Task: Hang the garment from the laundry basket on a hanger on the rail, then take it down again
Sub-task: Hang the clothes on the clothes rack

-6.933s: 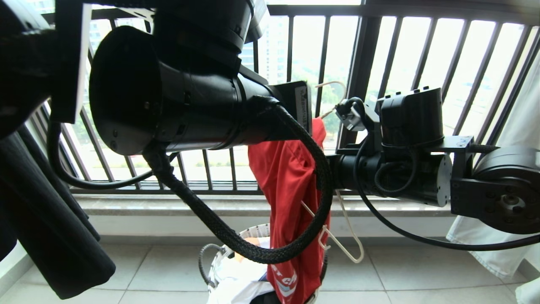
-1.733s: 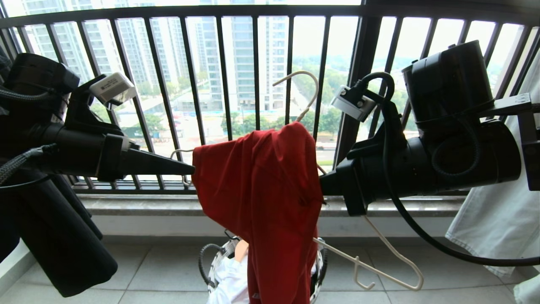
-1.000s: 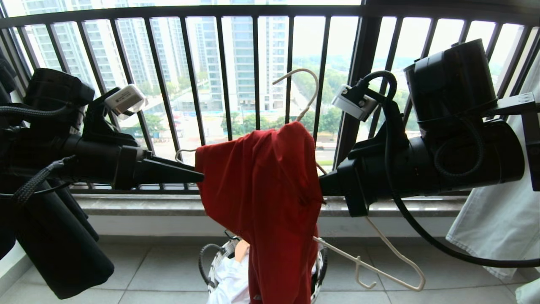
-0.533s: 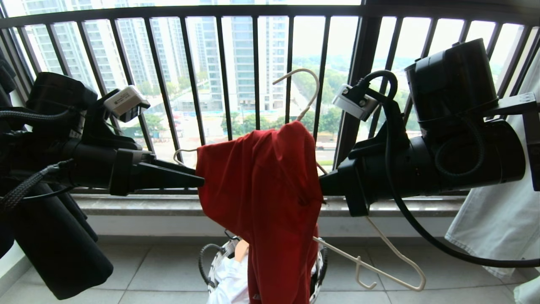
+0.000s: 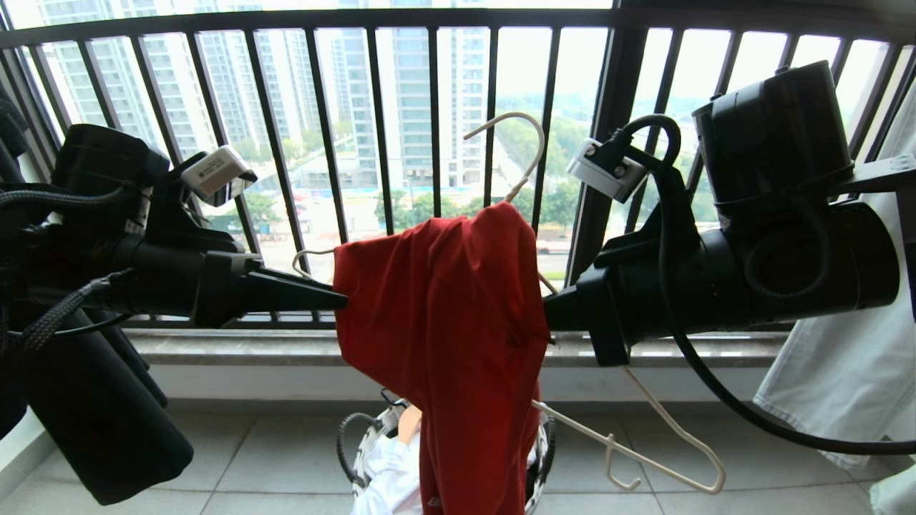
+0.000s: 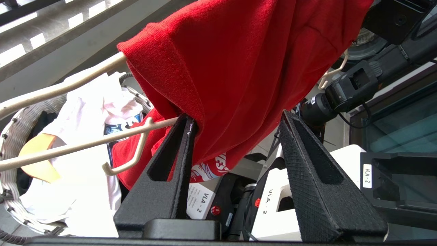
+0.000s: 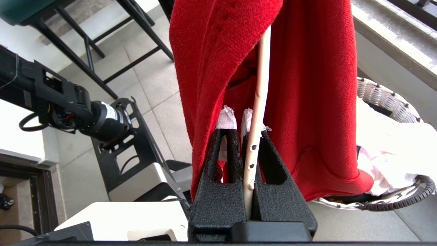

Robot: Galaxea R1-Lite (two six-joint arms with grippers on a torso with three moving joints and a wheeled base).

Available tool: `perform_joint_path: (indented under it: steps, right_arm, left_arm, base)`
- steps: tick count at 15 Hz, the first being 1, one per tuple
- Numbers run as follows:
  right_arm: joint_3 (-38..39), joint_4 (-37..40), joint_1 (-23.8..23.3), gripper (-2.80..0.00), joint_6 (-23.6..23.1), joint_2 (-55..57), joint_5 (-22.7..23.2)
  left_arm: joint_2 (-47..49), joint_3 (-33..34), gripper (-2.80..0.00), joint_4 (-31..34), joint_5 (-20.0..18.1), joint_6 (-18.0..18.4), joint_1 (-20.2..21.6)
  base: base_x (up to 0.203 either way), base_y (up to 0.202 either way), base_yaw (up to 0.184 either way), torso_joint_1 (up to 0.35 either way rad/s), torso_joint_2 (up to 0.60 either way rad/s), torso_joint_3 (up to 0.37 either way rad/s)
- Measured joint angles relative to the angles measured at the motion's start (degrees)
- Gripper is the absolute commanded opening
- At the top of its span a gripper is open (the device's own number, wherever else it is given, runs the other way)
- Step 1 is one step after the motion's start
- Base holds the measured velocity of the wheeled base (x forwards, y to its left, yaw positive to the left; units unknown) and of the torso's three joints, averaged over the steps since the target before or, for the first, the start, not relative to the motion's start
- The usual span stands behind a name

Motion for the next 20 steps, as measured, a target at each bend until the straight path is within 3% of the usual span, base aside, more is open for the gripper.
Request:
perform_joint_path:
  steps: [11, 15, 20]
  right_arm:
    - [0.8, -0.11, 1.03, -2.8, -0.06, -1.08, -0.15]
    - [0.24, -0.27, -0.91, -2.8, -0.09, -0.58, -0.24]
    - [-0.5, -0.27, -2.82, -2.8, -0.09, -0.03, -0.24]
  left_arm:
    - [-1.43, -0.12, -2.8, -2.94, 0.47, -1.87, 3.24]
    - [-5.79, -1.98, -2.8, -3.02, 6.98, -7.45, 4.38]
    - [-9.09, -3.11, -2.8, -3.17, 12.84, -8.34, 4.85]
  base:
    - [0.0, 0.0, 0.0, 0.0, 0.0, 0.0]
    - [0.0, 0.0, 0.0, 0.0, 0.0, 0.0]
    - [0.0, 0.0, 0.0, 0.0, 0.0, 0.0]
